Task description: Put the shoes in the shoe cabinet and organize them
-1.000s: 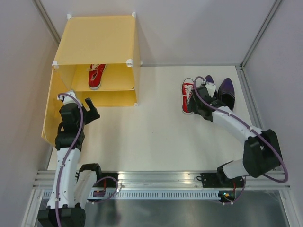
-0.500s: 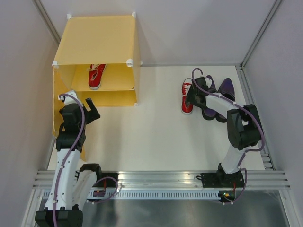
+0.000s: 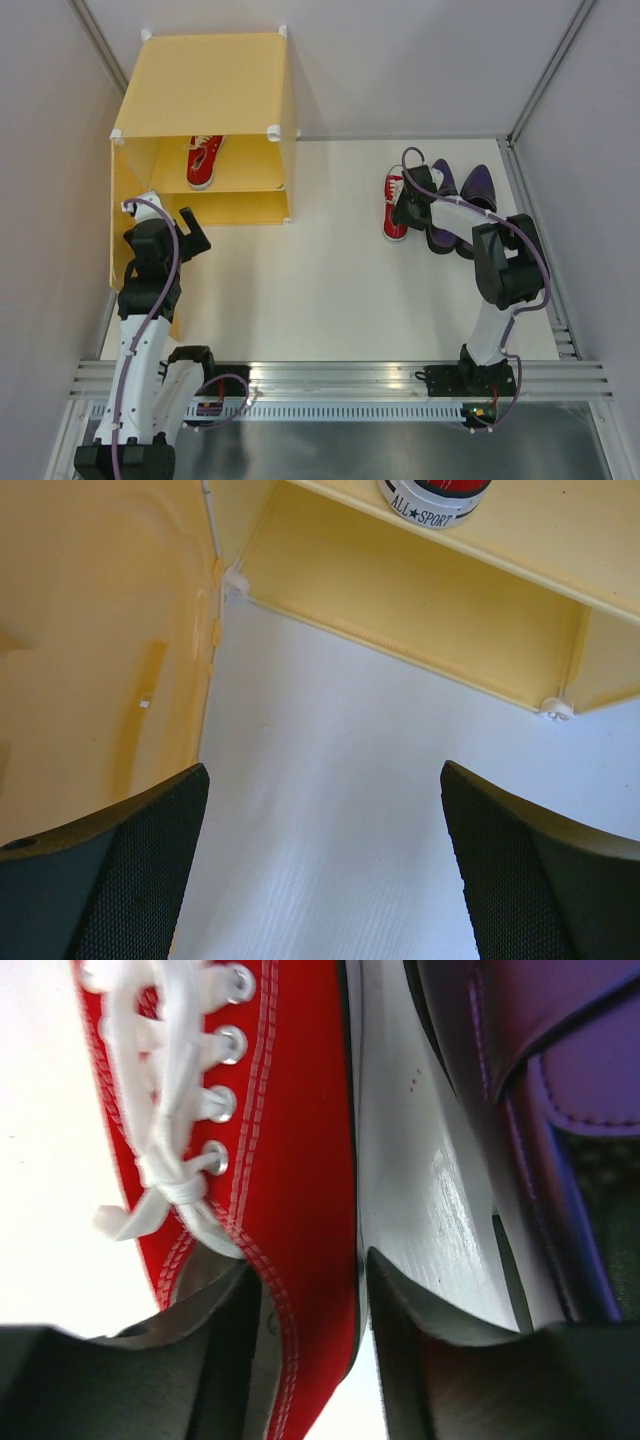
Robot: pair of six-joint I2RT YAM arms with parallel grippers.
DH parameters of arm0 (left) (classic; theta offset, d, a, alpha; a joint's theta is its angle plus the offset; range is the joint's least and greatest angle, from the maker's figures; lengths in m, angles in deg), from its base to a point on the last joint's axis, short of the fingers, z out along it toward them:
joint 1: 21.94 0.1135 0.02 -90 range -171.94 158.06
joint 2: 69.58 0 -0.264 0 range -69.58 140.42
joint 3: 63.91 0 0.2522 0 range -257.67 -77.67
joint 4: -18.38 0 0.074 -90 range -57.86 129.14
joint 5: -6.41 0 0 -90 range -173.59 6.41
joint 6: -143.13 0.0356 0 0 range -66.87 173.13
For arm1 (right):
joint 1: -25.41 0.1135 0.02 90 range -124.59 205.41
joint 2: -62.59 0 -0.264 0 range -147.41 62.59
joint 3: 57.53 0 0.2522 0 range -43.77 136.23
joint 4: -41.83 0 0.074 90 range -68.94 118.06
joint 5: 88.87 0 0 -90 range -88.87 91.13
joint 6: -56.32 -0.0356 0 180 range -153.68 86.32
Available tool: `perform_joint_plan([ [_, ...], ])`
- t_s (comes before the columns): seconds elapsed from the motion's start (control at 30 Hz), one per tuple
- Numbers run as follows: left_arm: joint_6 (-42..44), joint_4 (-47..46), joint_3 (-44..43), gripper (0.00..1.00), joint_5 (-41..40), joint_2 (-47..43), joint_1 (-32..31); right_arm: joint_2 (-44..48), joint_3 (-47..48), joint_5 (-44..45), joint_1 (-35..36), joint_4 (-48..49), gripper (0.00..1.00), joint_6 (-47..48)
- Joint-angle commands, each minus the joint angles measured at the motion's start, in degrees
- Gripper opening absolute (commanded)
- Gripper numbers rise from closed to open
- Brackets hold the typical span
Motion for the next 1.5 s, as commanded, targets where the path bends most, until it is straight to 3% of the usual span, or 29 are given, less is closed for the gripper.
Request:
perform_joint_plan([
  [0.0,0.1,-0.7,0.2,0.99,-1.7,-0.5,-0.2,-1.2,-0.4,-0.8,-0.1,1.6,0.50,-0.3],
  [0.1,0.0,-0.6,0.1,0.99,-1.8,-0.7,-0.3,-0.4,-1.1,-0.6,-0.1,1.2,0.35,0.5],
  [0.13,-0.1,-0.7,0.1,0.99,-1.8,-0.6,-0.3,0.0,-1.2,-0.6,-0.1,0.8,0.25,0.9],
  [0.27,-0.1,-0.6,0.1,0.99,-1.9,-0.8,-0.3,2.4,-2.5,-1.1,0.5,-0.6,0.01,2.0],
  [0.5,-0.3,-0.5,0.3,0.98,-1.9,-1.3,-0.3,10.6,-5.4,-0.9,7.7,-5.0,0.01,3.0],
  [0.87,-0.4,-0.4,0.5,0.99,-1.8,-2.2,-0.3,16.8,-6.7,-2.0,28.4,-8.1,0.01,-3.9],
  [1.17,-0.5,-0.3,0.7,0.99,-1.6,-2.3,-0.3,10.3,3.8,3.3,43.3,-6.3,0.01,-11.5],
  [1.47,-0.6,-0.2,0.8,0.99,-2.1,-2.2,-0.3,-1.2,10.3,6.8,47.9,-3.7,0.00,-21.4],
])
